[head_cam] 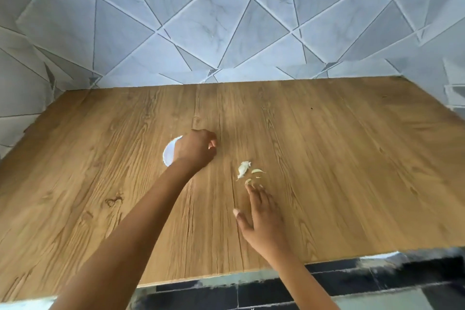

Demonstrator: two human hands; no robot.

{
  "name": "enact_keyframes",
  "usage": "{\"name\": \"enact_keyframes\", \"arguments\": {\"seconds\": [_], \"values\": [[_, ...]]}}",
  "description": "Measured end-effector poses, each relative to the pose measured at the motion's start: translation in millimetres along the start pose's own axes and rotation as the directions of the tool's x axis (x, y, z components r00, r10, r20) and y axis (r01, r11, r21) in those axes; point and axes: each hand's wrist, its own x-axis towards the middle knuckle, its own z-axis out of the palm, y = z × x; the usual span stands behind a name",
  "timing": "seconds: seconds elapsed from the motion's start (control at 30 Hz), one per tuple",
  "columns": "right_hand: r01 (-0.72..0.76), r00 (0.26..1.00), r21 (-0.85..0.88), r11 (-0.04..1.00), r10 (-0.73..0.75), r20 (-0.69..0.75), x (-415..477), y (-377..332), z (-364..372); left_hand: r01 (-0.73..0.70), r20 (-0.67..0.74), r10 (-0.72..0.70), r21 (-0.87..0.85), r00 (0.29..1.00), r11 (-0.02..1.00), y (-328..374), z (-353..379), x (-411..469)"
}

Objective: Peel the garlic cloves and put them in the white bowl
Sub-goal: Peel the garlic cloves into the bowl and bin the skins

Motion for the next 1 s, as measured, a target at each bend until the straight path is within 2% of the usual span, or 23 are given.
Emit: {"name": "enact_keyframes", "arguments": {"seconds": [0.1,0.17,0.3,0.37,0.43,0.5,0.6,0.7,0.77,0.9,1.0], "values": [[-0.075,0.995,-0.025,0.997,0.073,-0.068,1.3,29.4,-4.8,-0.216,0.079,0.219,-0.047,0.973,0.975,42.6,23.5,0.3],[-0.164,0.986,-0.061,0.984,0.161,-0.051,2.0,44.4,-10.0,-0.308,0.146,0.303,0.010,0.942,0.951,64.0,44.2,2.8],[-0.206,0.978,-0.085,0.975,0.205,-0.030,2.7,49.3,-14.1,-0.366,0.229,0.313,0.246,0.922,0.897,82.9,64.9,3.5],[-0.213,0.977,-0.104,0.972,0.209,-0.045,3.1,47.3,-14.7,-0.384,0.230,0.325,0.298,0.917,0.874,85.7,67.7,1.6],[-0.216,0.976,-0.116,0.970,0.209,-0.066,2.6,47.7,-14.7,-0.391,0.230,0.336,0.257,0.913,0.884,85.8,68.5,1.9],[-0.203,0.978,-0.111,0.973,0.195,-0.074,2.1,49.8,-12.6,-0.387,0.213,0.355,0.131,0.910,0.913,82.9,66.8,1.5],[-0.175,0.981,-0.118,0.977,0.163,-0.103,2.8,49.9,-11.8,-0.326,0.151,0.335,-0.082,0.930,0.942,69.4,51.3,-6.3],[-0.086,0.987,-0.072,0.994,0.075,-0.141,2.7,39.4,-7.8,-0.218,0.077,0.252,-0.305,0.965,0.927,41.1,31.6,-26.9],[0.000,0.988,-0.052,0.999,-0.008,-0.155,3.6,21.7,-2.0,-0.122,0.083,0.167,-0.393,0.982,0.911,18.8,20.7,-46.9],[0.123,0.985,-0.025,0.992,-0.125,-0.115,6.5,-17.9,11.6,0.081,0.145,-0.016,-0.458,0.989,0.885,-19.1,14.7,-86.4],[0.140,0.985,-0.057,0.988,-0.145,-0.090,5.8,-23.9,19.1,0.128,0.170,-0.061,-0.415,0.984,0.901,-30.8,22.6,-104.8]]}}
